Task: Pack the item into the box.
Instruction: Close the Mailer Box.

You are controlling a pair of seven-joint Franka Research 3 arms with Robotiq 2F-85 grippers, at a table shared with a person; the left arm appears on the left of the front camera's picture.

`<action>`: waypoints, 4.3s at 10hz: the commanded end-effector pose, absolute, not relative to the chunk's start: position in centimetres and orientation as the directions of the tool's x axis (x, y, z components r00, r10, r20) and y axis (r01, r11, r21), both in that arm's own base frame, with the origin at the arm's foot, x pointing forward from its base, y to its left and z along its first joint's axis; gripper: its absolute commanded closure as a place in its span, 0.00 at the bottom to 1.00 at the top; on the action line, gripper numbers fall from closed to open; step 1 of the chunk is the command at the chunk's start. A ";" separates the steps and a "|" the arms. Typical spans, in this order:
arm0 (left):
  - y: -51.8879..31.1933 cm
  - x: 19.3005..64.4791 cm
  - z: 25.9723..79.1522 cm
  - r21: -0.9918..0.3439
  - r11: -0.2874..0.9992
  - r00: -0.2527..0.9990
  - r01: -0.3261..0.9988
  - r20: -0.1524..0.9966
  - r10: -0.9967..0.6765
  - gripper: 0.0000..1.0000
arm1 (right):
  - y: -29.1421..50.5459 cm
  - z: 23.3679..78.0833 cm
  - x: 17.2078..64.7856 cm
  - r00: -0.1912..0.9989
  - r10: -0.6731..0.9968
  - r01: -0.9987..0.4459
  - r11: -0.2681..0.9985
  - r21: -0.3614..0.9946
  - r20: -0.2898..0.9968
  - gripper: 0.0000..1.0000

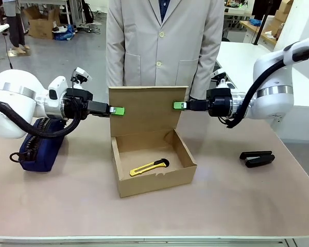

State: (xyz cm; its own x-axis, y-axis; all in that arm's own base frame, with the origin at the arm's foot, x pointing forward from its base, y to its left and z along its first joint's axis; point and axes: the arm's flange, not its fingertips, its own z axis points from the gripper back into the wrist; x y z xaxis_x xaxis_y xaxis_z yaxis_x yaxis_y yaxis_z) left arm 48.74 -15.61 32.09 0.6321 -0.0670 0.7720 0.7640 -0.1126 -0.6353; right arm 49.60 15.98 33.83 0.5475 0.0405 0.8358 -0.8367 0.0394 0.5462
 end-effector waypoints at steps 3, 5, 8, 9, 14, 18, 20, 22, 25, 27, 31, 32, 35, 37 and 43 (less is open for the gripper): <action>-14.9 47.3 31.8 -0.624 -0.114 0.625 0.773 0.780 -0.035 0.59 | 16.2 33.0 45.9 0.476 0.082 -0.878 -0.008 0.478 0.875 0.59; -14.8 46.6 31.7 -0.610 -0.111 0.607 0.784 0.792 -0.063 0.59 | 16.2 32.8 45.7 0.466 0.084 -0.883 -0.023 0.469 0.881 0.59; -14.7 46.4 31.6 -0.603 -0.125 0.596 0.788 0.798 -0.090 0.59 | 16.5 32.7 45.6 0.461 0.086 -0.886 -0.021 0.464 0.883 0.59; -14.6 46.4 31.5 -0.604 -0.125 0.596 0.787 0.797 -0.102 0.59 | 16.5 32.8 45.7 0.459 0.089 -0.886 -0.022 0.462 0.884 0.59; -14.6 46.4 31.6 -0.598 -0.122 0.589 0.792 0.801 -0.105 0.00 | 15.8 32.4 45.7 0.461 0.150 -0.881 -0.037 0.471 0.875 0.00; -12.4 44.9 31.6 -0.578 -0.146 0.562 0.802 0.815 -0.140 0.00 | 12.7 32.8 45.0 0.451 0.169 -0.890 0.012 0.456 0.876 0.00; -10.2 43.7 31.6 -0.543 -0.168 0.522 0.823 0.839 -0.155 0.00 | 10.0 32.5 45.0 0.484 0.136 -0.875 0.056 0.481 0.865 0.00; -7.1 42.3 31.7 -0.503 -0.130 0.498 0.855 0.864 -0.067 0.00 | 7.7 32.3 45.2 0.497 0.047 -0.867 0.063 0.494 0.866 0.00; -7.7 43.8 32.3 -0.550 -0.149 0.566 0.822 0.818 0.102 0.00 | 10.2 33.3 46.8 0.576 -0.102 -0.807 0.089 0.584 0.811 0.00; -11.9 45.2 32.4 -0.583 -0.078 0.585 0.809 0.811 0.014 0.00 | 14.6 33.5 46.2 0.540 0.024 -0.840 0.073 0.537 0.841 0.00; -12.6 45.3 31.8 -0.636 -0.078 0.640 0.767 0.768 0.024 0.00 | 15.0 32.5 46.3 0.606 -0.003 -0.786 0.150 0.600 0.795 0.00; -13.5 44.5 31.5 -0.567 -0.076 0.570 0.820 0.822 0.020 0.00 | 15.7 31.8 45.8 0.541 0.048 -0.836 0.139 0.530 0.840 0.00; -14.7 42.2 31.1 -0.394 0.000 0.394 0.919 0.919 -0.017 0.00 | 15.7 30.8 44.7 0.386 0.110 -0.922 0.083 0.378 0.916 0.00; -15.8 40.8 30.6 -0.308 0.025 0.309 0.951 0.950 -0.052 0.00 | 15.7 30.3 43.5 0.292 0.170 -0.956 0.039 0.290 0.941 0.00; -19.3 39.7 28.3 -0.149 0.108 0.174 0.983 0.942 -0.285 0.00 | 16.8 28.9 40.7 0.145 0.399 -0.989 0.030 0.145 0.905 0.00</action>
